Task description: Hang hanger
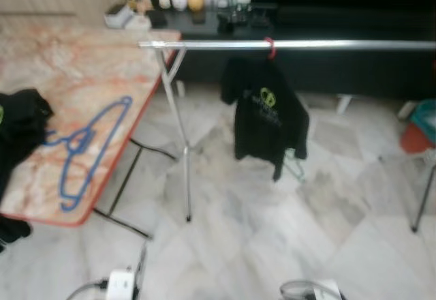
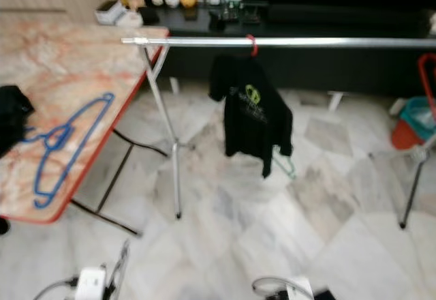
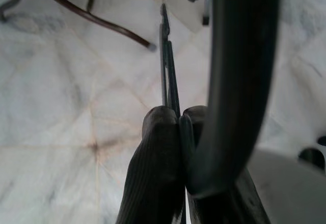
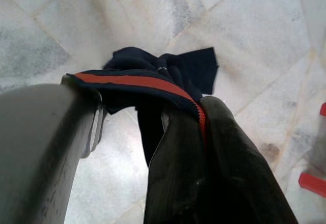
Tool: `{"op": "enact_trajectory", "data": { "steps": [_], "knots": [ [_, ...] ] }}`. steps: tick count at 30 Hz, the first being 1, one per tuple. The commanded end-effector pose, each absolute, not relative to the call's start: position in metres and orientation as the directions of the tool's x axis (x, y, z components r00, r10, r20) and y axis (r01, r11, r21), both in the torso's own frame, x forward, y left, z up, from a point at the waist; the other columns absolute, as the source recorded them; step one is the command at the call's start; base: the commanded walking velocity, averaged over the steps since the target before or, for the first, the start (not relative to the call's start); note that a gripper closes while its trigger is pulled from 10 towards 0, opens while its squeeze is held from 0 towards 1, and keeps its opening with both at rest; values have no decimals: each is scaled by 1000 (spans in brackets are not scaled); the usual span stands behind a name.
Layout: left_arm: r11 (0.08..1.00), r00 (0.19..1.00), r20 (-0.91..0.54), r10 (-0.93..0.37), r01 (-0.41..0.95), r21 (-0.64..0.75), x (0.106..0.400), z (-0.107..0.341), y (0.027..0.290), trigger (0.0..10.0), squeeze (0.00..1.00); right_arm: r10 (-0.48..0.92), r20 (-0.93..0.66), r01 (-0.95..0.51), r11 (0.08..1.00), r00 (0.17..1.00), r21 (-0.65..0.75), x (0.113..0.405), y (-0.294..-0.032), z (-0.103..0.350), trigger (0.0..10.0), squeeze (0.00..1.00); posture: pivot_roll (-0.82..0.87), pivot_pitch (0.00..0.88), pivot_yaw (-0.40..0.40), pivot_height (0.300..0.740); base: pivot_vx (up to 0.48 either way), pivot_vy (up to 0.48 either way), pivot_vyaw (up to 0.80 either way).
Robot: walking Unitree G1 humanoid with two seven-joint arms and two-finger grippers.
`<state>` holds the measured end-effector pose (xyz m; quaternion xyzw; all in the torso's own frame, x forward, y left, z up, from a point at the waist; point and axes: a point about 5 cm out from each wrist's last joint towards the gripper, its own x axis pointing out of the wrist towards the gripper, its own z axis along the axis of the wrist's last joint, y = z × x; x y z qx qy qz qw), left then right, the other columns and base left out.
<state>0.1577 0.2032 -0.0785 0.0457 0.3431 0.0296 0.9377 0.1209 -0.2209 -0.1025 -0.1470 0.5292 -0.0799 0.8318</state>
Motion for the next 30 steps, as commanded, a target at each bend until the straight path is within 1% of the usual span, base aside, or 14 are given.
{"op": "enact_trajectory", "data": {
  "steps": [1,7,12,16,30],
  "knots": [
    [992,749,-654,108,-37,121,152,-80,212,10000,0,-278,-854,-18,948,439,-318,126,-216,-102,10000,0,17,74,-13,740,0,352,0],
    [992,748,-655,107,-36,121,152,-80,212,10000,0,-278,-854,-18,948,440,-318,125,-216,-102,10000,0,16,72,-12,740,0,351,0],
    [993,759,-645,87,-11,120,152,-79,208,10000,0,-277,-855,-19,948,439,-317,125,-214,-102,10000,0,26,84,-8,740,0,0,0],
    [993,767,-636,82,-7,121,154,-78,207,10000,0,-277,-855,-19,948,438,-317,125,-214,-103,10000,0,26,84,-8,740,-240,0,0],
    [991,781,-619,82,-1,130,157,-76,206,10000,0,-276,-856,-19,949,438,-315,125,-213,-103,10000,0,28,87,-6,740,0,0,0]
  ]
}}
